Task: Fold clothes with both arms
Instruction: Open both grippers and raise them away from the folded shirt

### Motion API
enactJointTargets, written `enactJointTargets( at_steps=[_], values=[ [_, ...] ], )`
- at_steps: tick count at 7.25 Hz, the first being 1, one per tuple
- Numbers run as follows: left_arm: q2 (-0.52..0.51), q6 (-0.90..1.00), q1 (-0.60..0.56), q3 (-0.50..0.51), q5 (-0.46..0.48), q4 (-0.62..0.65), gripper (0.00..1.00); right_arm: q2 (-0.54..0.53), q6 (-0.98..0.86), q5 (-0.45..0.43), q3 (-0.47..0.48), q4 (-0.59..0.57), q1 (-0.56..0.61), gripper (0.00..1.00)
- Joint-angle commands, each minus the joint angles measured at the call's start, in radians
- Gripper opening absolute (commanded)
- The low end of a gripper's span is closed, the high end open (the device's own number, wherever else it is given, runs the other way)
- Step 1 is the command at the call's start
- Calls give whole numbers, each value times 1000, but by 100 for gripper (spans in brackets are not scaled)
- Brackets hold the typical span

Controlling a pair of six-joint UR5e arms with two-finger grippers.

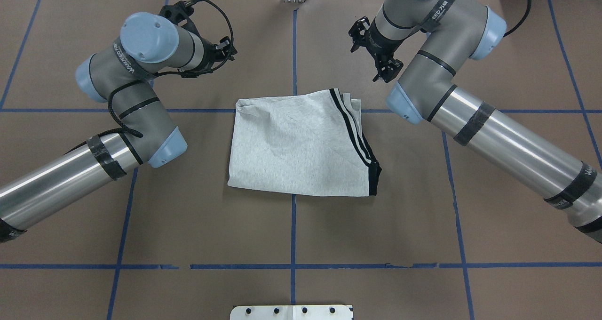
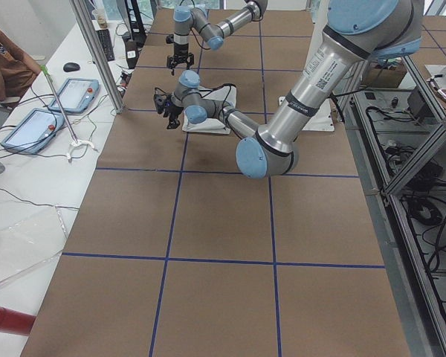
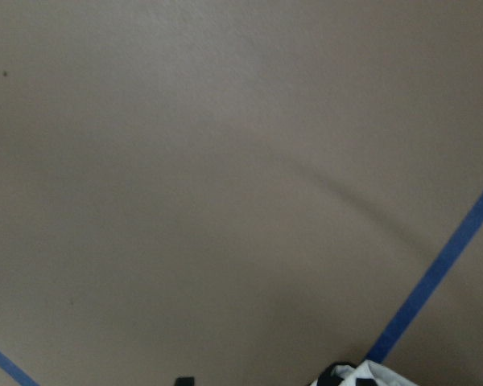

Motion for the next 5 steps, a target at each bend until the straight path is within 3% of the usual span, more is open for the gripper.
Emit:
enactJointTargets(
  at_steps=[1,3,5],
  values=[
    [51,102,-15,-99,-76,9,69,-21,-10,3,30,20,-9,100],
    [212,312,-36,-287,-131,15,69,-203,-208,15,224,18,20,100],
    [390,574,-131,-403,-269,15,69,-386,-476,52,325,13,115,100]
  ],
)
